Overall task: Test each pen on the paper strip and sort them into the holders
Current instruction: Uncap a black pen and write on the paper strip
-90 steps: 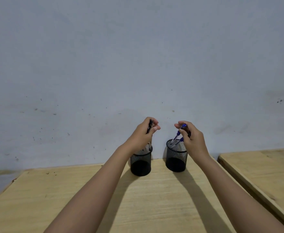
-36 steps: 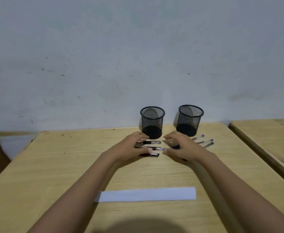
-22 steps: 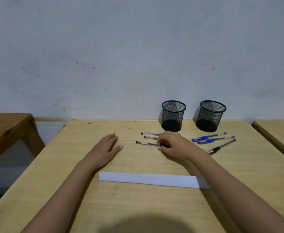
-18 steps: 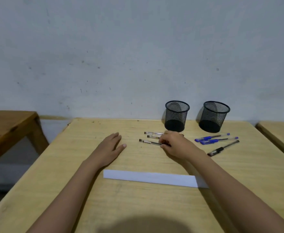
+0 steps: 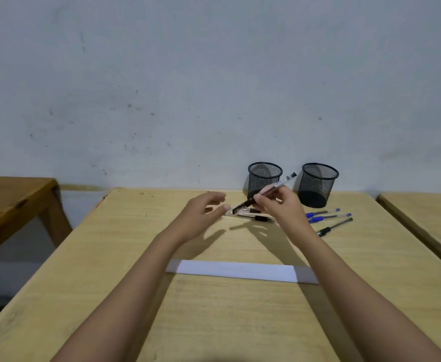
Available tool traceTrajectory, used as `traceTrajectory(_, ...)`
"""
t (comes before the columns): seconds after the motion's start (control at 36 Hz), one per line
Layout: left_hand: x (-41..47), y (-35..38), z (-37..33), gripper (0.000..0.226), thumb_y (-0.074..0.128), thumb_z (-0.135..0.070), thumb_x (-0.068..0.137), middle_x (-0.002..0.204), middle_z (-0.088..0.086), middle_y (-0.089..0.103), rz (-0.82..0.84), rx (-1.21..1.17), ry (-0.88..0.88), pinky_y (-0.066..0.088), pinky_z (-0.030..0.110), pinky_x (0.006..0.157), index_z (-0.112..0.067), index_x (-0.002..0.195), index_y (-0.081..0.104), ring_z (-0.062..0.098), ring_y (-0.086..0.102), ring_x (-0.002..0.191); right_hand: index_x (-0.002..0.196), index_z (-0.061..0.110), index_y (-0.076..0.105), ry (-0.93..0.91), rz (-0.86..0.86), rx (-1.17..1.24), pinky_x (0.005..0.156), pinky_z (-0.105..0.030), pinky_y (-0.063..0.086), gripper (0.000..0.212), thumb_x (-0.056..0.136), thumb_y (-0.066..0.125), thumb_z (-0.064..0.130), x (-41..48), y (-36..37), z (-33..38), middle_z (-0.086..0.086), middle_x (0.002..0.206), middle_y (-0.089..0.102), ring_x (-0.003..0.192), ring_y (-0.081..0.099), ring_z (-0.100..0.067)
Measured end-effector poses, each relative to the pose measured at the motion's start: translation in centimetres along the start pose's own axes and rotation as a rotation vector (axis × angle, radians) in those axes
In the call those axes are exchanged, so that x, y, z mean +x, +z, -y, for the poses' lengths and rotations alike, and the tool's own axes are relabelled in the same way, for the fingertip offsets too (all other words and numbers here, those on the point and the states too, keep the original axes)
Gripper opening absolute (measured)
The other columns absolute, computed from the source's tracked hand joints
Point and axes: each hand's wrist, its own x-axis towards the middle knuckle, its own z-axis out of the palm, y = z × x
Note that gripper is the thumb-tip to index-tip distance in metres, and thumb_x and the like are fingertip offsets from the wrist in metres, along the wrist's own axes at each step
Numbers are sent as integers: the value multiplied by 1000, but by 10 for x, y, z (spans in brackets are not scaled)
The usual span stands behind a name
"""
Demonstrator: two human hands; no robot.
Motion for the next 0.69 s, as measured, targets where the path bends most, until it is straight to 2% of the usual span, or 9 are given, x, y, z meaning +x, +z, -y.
traceTrajectory(0.14, -3, 38, -22, 26, 61, -19, 89, 103, -3, 63, -44, -37, 143, 46, 12, 85, -12, 114, 63, 4, 59, 93, 83, 5, 55, 21, -51, 287, 77, -24, 57, 10, 84, 60, -4, -15, -6, 8, -9, 80, 58, 82, 63, -22)
traceTrajectory(0.25, -7, 52, -28, 12, 57, -12, 91, 80, -3, 65, -124, -93, 172, 44, 12, 71, -10, 94, 68, -2, 57, 71, 81, 7, 54, 46, -77, 320, 75, -22, 57, 12, 85, 57, -5, -23, -14, 8, -7, 78, 57, 75, 63, -16)
traceTrajectory(0.33, -9, 56, -31, 17, 54, -11, 93, 70, -4, 62, -92, -62, 177, 44, 21, 71, -16, 82, 66, 0, 54, 66, 81, 6, 54, 61, -97, 307, 67, -20, 56, 13, 86, 56, -6, -26, -18, 9, -7, 75, 56, 71, 61, -16)
traceTrajectory(0.39, -10, 56, -32, 20, 53, -12, 93, 68, -6, 62, -69, -48, 168, 44, 20, 71, -16, 79, 66, -1, 54, 64, 81, 5, 54, 65, -98, 310, 65, -19, 56, 13, 86, 55, -7, -27, -20, 10, -8, 75, 56, 70, 61, -16)
traceTrajectory(0.44, -9, 55, -32, 21, 52, -13, 93, 70, -1, 63, -53, -54, 141, 45, 26, 72, -8, 79, 68, 5, 55, 66, 82, 4, 54, 63, -83, 309, 66, -19, 56, 12, 85, 55, -7, -28, -22, 11, -9, 77, 57, 68, 63, -14)
traceTrajectory(0.5, -9, 53, -33, 23, 52, -14, 93, 69, 0, 63, -31, -54, 121, 43, 28, 72, -11, 76, 68, 8, 55, 67, 85, 3, 54, 54, -67, 291, 69, -20, 57, 10, 85, 56, -7, -29, -23, 10, -9, 77, 59, 66, 66, -10)
traceTrajectory(0.58, -10, 49, -33, 25, 53, -15, 93, 68, -3, 63, 7, -69, 98, 44, 24, 74, -19, 72, 66, 3, 55, 66, 87, 1, 54, 47, -57, 265, 71, -22, 58, 8, 85, 57, -6, -31, -22, 10, -9, 77, 59, 66, 67, -8)
traceTrajectory(0.69, -10, 43, -33, 21, 53, -14, 94, 71, -6, 64, 48, -116, 62, 45, 15, 72, -13, 81, 69, -2, 56, 61, 87, 2, 54, 55, -39, 251, 75, -24, 58, 8, 85, 58, -5, -31, -21, 10, -8, 78, 61, 66, 68, -9)
